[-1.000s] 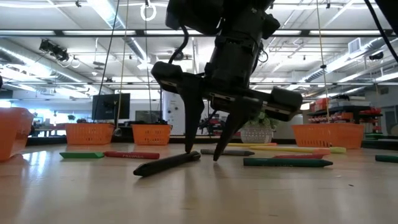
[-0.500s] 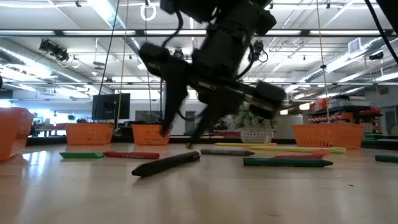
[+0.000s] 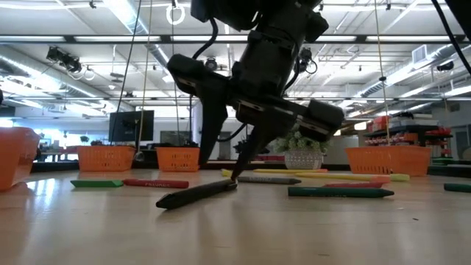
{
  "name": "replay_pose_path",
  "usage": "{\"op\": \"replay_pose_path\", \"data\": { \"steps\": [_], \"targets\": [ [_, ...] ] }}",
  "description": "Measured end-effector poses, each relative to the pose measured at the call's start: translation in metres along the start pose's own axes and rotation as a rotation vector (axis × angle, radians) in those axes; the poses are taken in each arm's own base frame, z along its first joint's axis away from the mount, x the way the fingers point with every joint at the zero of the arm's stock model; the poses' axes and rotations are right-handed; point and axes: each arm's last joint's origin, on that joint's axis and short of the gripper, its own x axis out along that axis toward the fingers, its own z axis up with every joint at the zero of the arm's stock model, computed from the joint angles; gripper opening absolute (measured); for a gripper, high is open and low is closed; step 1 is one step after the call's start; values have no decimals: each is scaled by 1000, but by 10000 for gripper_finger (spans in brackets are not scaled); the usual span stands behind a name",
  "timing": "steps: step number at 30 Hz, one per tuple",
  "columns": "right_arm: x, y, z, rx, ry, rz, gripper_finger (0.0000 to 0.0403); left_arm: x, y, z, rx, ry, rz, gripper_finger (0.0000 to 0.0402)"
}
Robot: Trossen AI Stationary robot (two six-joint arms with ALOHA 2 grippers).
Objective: Sort crayons/erasers/pens/pencils in bins
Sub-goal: Put the black pen into the right orange bin
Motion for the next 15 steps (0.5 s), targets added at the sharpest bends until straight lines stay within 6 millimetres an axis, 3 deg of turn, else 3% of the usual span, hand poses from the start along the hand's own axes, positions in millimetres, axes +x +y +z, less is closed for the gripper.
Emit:
{"op": "replay_pose_path", "data": {
  "steps": [15],
  "targets": [
    [6,-12,8,19,-42,-30,161,0,0,0,-1,2,1,85]
  ]
}}
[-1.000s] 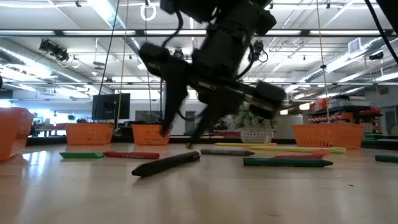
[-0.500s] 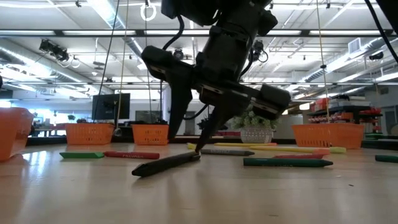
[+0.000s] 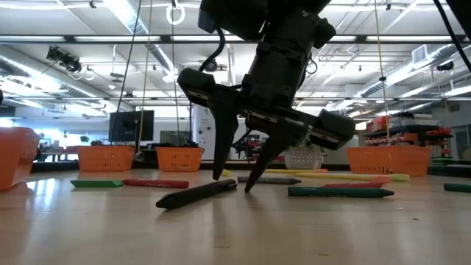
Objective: Sort crayons/erasers/pens/pencils in bins
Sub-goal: Put the black pen into the right orange bin
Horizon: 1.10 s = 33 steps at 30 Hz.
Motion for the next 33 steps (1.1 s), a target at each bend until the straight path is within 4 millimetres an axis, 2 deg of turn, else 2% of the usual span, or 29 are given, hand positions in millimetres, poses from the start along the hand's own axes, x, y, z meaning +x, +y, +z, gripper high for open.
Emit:
{"op": "replay_pose_path", "data": {
  "steps": [8,21,27,33],
  "targets": [
    [-2,3,10,-27,9,-18,161,0,1,-1,-6,13,7,87],
    [-11,4,45,-127,10,-121,161,0,1,-2,3,16,9,85],
    [-12,6,47,-75,21,-125,161,0,1,-2,3,17,9,89],
    [-14,12,39,-2,-10,-94,161,0,1,-2,18,17,9,88]
  ]
}}
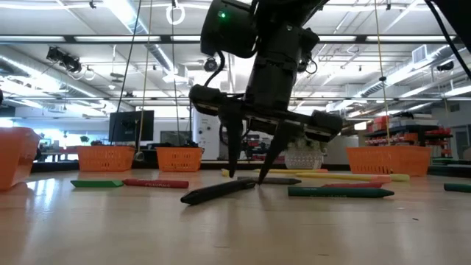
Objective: Sort crayons/erasers/pens/pencils in bins
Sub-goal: Put the black pen into the right orange bin
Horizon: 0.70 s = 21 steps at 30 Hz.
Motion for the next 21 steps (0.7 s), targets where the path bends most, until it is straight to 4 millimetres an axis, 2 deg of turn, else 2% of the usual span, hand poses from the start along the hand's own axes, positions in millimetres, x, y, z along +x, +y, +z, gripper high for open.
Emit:
{"op": "replay_pose_path", "data": {
  "steps": [10,16,21],
  "targets": [
    [4,-1,-2,70,17,16,161,0,0,0,0,0,1,91],
    [5,-1,-12,79,57,39,160,0,1,-1,-4,10,5,85],
    [6,-4,-20,80,63,34,135,0,1,-2,-7,18,9,83]
  ]
}}
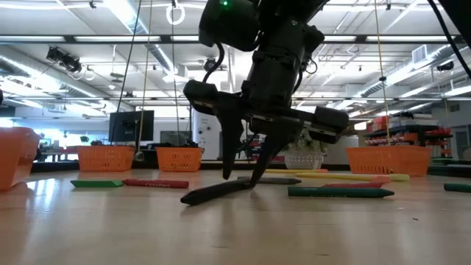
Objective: Sort crayons/erasers/pens/pencils in bins
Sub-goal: Put the black pen into the right orange bin
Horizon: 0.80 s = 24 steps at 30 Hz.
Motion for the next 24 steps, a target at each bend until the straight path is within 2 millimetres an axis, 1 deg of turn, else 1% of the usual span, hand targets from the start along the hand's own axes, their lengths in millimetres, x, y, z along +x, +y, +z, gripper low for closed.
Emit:
{"op": "replay_pose_path", "data": {
  "steps": [6,10,17,24],
  "targets": [
    [2,-3,-2,-6,-22,-2,87,0,0,0,1,0,0,83],
    [2,-3,-1,-5,-40,5,64,0,0,0,-1,2,1,80],
    [1,-2,1,-17,-67,19,57,0,1,-2,-10,21,11,84],
    [-2,2,1,-50,-107,47,56,0,1,-2,-10,21,10,78]
  ]
}}
